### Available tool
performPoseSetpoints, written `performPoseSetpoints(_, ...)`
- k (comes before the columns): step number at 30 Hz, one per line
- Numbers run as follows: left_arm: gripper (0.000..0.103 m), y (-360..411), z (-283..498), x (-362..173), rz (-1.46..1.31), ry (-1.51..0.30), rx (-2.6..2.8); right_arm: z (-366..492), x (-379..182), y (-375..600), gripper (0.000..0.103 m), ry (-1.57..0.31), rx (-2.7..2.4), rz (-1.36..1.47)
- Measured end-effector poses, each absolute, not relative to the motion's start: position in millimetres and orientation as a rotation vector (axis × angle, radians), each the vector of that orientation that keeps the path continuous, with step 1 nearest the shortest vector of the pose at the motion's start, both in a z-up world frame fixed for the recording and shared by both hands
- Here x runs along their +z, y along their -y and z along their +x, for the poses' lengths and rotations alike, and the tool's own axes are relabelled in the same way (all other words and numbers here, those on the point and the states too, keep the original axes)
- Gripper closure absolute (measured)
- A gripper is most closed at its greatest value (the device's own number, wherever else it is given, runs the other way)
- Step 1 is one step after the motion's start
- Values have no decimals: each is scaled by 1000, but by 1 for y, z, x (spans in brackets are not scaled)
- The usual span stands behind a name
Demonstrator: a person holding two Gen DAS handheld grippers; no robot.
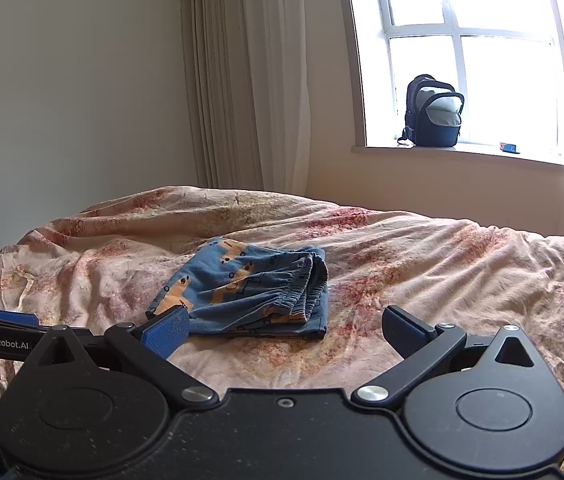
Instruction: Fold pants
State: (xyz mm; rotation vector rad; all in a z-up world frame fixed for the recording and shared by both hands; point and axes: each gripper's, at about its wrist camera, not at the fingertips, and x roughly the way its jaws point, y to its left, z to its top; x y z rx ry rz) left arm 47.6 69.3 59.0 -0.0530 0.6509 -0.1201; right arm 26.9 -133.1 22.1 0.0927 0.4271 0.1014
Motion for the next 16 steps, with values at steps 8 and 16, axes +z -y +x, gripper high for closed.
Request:
performPoseSetpoints(8, 0, -68, 48, 57, -46, -667, -106, 30, 19, 131, 1, -441, 105, 84)
performPoseSetpoints(16, 0, -68, 51, 56, -35, -678, -85, 33, 15, 129, 1, -459, 116, 75)
